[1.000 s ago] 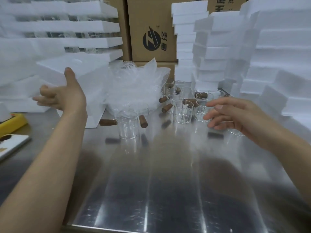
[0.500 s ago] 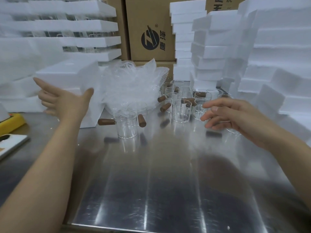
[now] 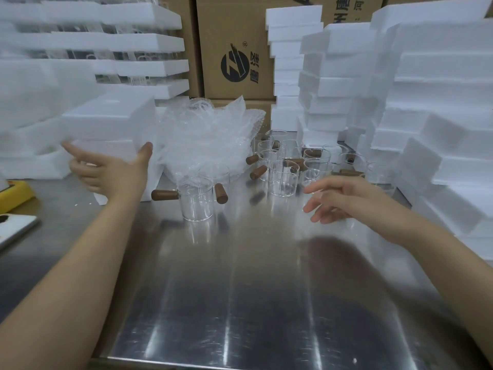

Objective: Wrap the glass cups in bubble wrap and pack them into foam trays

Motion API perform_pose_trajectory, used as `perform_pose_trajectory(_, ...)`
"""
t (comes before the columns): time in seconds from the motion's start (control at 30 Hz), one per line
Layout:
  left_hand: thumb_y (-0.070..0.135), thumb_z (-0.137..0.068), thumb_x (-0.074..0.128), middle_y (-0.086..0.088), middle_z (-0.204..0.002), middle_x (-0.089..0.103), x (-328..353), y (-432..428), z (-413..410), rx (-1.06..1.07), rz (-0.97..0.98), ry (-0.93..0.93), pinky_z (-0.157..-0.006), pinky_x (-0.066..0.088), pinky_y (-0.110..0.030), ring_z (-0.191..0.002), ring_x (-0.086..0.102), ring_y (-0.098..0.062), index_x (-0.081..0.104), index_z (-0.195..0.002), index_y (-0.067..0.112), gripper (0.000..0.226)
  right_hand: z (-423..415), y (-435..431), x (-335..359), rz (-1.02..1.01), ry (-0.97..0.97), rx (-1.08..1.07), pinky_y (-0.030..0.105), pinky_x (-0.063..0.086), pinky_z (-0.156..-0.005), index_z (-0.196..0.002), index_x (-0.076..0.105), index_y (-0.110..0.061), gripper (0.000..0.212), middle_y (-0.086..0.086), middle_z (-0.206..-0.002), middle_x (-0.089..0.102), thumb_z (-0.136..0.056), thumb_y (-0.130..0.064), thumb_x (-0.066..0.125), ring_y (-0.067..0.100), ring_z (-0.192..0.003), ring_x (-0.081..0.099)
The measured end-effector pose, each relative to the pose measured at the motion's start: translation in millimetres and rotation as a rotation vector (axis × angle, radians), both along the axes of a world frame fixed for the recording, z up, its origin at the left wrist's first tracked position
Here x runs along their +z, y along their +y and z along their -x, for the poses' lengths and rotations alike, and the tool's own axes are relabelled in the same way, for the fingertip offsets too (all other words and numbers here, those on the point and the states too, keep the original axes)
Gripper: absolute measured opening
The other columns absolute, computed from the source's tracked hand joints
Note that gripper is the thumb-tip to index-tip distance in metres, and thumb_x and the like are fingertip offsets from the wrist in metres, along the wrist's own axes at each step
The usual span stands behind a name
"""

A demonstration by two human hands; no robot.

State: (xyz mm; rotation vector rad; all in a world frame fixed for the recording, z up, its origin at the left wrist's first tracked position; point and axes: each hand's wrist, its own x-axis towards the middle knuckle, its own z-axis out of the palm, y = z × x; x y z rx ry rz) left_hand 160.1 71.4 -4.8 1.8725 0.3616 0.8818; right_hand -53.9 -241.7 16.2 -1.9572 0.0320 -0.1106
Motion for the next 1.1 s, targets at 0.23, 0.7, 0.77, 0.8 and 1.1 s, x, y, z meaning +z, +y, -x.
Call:
perform_pose_trajectory(0.23, 0.049, -0.067, 0.08, -0.028, -0.148, 0.016, -17, -5, -1, -0.106, -0.151, 0.012, -0.116, 0.017, -0.048, -0.135, 0.023, -0.045, -0.012, -0.152, 0.009, 0.132, -1, 4, -5, 0.043, 0.03, 0.002, 0.028, 0.058, -0.073, -0.102, 0.068, -0.015, 0.016, 0.006, -0.087, 0.074, -0.095, -0.009, 0.055, 0.022, -0.077, 0.071)
perform_pose_trajectory(0.7, 0.041, -0.076, 0.078, -0.027, -0.156, -0.016, -34, 4, -23, -0.424, -0.044, 0.29, -0.117, 0.012, -0.044, -0.148, 0.004, -0.035, -0.025, -0.148, 0.025, 0.127, -7, 9, -20, 0.097, 0.049, 0.058, 0.023, 0.056, -0.07, -0.1, 0.067, -0.016, 0.02, 0.007, -0.085, 0.074, -0.096, -0.005, 0.051, 0.014, -0.074, 0.069)
perform_pose_trajectory(0.77, 0.026, -0.084, 0.075, -0.015, -0.16, -0.007, -36, 7, -27, -0.503, -0.019, 0.241, -0.118, 0.015, -0.04, -0.146, 0.014, -0.036, -0.022, -0.149, 0.025, 0.117, -9, 9, -23, 0.095, 0.042, 0.052, 0.021, 0.055, -0.068, -0.1, 0.067, -0.016, 0.021, 0.006, -0.083, 0.074, -0.096, -0.004, 0.05, 0.012, -0.072, 0.069)
perform_pose_trajectory(0.8, 0.016, -0.085, 0.072, -0.009, -0.161, 0.002, -35, 8, -29, -0.529, 0.027, 0.221, -0.117, 0.021, -0.039, -0.144, 0.022, -0.035, -0.017, -0.151, 0.022, 0.111, -10, 8, -24, 0.093, 0.036, 0.048, 0.021, 0.055, -0.066, -0.1, 0.067, -0.016, 0.021, 0.006, -0.082, 0.074, -0.095, -0.004, 0.05, 0.012, -0.07, 0.068)
perform_pose_trajectory(1.1, 0.026, -0.08, 0.05, 0.011, -0.095, 0.061, 33, -33, 38, -0.494, -0.005, -0.198, -0.08, 0.045, -0.021, -0.092, 0.058, -0.013, 0.06, -0.103, 0.022, 0.025, -27, 12, -37, 0.167, -0.074, -0.163, 0.017, 0.035, -0.037, -0.087, 0.068, -0.015, 0.021, 0.001, -0.061, 0.067, -0.092, -0.005, 0.051, 0.009, -0.042, 0.054)
